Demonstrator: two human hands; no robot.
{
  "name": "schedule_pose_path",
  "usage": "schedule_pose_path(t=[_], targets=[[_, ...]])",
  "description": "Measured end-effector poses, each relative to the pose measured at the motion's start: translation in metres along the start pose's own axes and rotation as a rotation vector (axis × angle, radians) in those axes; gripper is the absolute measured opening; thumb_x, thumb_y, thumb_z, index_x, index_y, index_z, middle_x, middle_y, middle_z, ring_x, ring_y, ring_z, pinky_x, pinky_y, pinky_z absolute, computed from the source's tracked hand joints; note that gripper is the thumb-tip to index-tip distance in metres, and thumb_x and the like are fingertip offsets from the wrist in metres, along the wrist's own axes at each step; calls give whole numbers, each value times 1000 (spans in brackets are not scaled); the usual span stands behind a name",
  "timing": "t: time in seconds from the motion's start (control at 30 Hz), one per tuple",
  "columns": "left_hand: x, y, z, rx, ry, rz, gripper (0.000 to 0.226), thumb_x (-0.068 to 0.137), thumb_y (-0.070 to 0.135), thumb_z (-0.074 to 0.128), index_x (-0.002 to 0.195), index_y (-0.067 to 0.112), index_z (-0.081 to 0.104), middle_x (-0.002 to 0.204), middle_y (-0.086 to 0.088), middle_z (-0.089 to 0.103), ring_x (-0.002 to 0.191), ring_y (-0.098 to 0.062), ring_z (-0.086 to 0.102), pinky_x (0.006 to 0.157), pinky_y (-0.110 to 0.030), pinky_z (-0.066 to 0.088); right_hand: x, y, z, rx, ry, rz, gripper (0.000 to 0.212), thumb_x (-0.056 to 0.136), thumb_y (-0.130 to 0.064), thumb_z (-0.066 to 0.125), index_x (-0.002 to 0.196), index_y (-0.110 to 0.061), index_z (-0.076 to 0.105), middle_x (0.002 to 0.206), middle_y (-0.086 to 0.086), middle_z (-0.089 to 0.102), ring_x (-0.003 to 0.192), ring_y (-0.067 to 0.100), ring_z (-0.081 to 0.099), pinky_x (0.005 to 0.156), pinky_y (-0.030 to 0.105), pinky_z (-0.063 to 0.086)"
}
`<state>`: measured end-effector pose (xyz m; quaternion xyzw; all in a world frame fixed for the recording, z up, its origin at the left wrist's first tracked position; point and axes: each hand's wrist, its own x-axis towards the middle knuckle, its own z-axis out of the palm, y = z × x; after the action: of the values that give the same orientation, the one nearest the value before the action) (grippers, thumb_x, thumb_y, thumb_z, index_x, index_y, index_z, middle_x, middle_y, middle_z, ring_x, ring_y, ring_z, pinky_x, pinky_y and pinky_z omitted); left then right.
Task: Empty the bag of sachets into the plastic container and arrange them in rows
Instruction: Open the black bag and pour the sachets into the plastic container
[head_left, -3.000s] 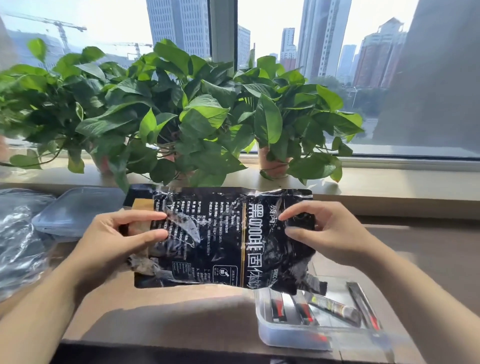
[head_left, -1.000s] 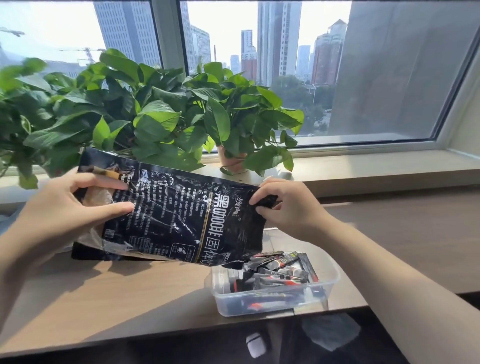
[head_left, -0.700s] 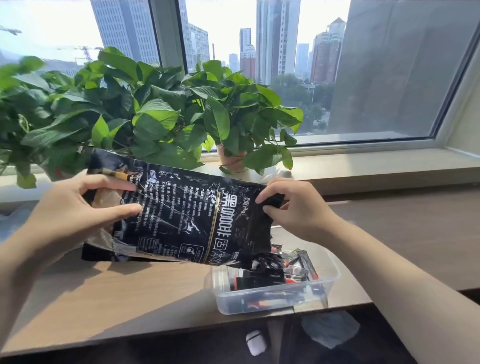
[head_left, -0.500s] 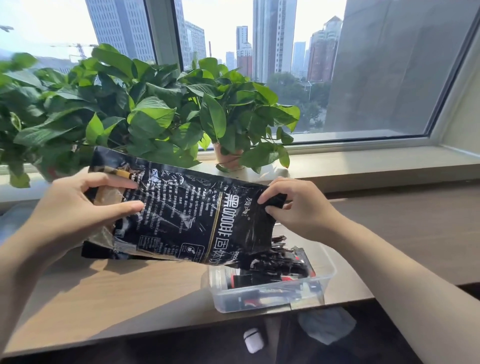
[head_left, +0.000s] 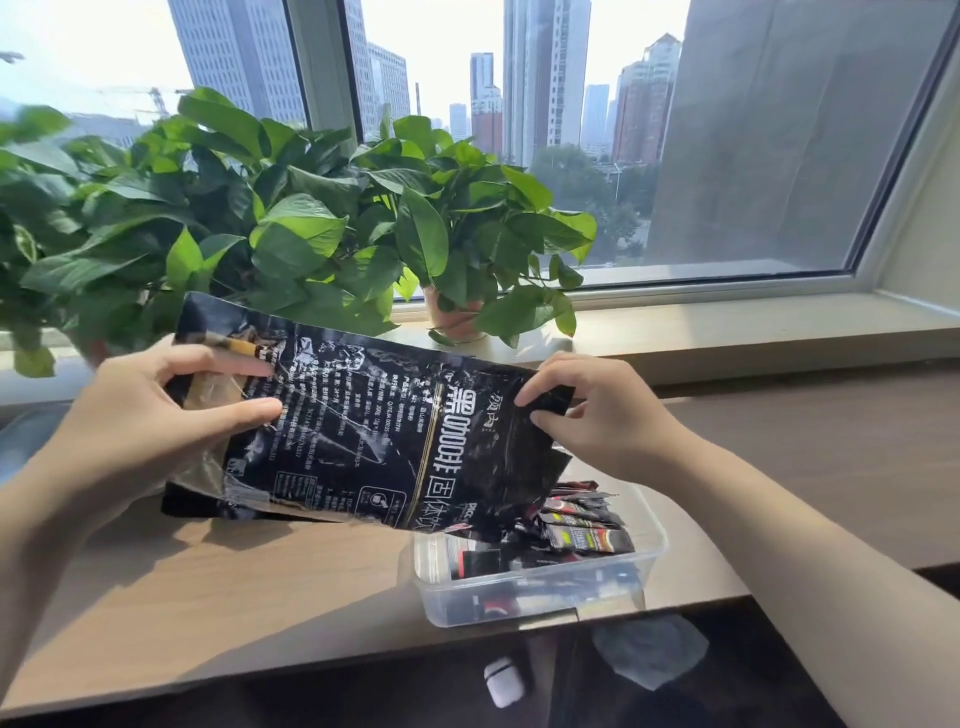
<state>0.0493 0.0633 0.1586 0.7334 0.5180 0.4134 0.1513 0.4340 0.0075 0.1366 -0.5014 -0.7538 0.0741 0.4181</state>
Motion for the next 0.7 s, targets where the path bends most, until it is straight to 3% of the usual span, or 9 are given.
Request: schedule_pose_path(t=[0.1,0.17,0.3,0.33,0.37,0.43,0.53,0.6,0.7], targets=[[-1,-5,-6,-19,18,-13,74,48,81,81,109,38,73,99,8,76,104,-24,72,82,-56,59,3,-2,2,39,35,-17,24,82,1,73,92,-20,77,90,-17,66,83,10,62,68,16,47],[0,-9,-9,-9,39,-29,77,47,81,81,106,32,73,97,5,77,107,-27,70,83,-56,58,1,-5,9,25,-1,-17,23,82,1,73,94,-19,77,92,-17,67,86,3,62,71,10,44],[-2,-11,-11,-7,43,-36,77,49,78,82,99,20,72,72,4,77,99,-32,72,85,-51,57,3,-7,10,53,24,-4,25,83,0,73,95,-21,77,96,-14,69,90,2,62,70,10,44],[-2,-10,-10,-9,34,-36,77,49,77,83,100,20,72,73,1,77,91,-34,73,87,-48,57,3,-7,11,42,23,-10,25,83,-1,73,96,-22,77,96,-13,70,91,2,63,71,10,45],[-3,-11,-10,-17,29,-40,79,48,77,83,101,20,72,78,-3,77,80,-37,73,82,-57,57,4,-6,12,41,34,-9,25,83,-1,73,96,-22,77,96,-13,70,91,4,63,71,11,46],[-3,-15,-9,-40,40,-58,82,45,79,83,107,27,73,89,-4,77,67,-40,72,67,-58,62,4,-6,17,73,56,16,25,82,-1,72,94,-22,77,95,-10,71,87,7,64,70,13,46],[-5,-23,-7,0,36,-68,78,44,84,78,108,42,73,79,8,78,67,-30,71,69,-46,63,0,-8,27,57,18,-1,24,81,3,72,94,-17,77,94,-9,70,84,-3,62,71,7,41],[-7,-27,-7,-19,8,-67,74,46,84,78,110,46,72,84,12,77,60,-27,72,60,-36,62,1,-7,27,90,83,-1,24,80,3,73,93,-18,78,94,-9,72,86,1,64,69,8,43],[-4,-37,-8,-6,-12,-77,71,50,78,82,113,46,71,97,18,75,72,-21,76,65,-44,65,3,-9,27,75,54,-2,24,81,2,73,94,-18,77,95,-9,71,86,9,65,67,10,45]])
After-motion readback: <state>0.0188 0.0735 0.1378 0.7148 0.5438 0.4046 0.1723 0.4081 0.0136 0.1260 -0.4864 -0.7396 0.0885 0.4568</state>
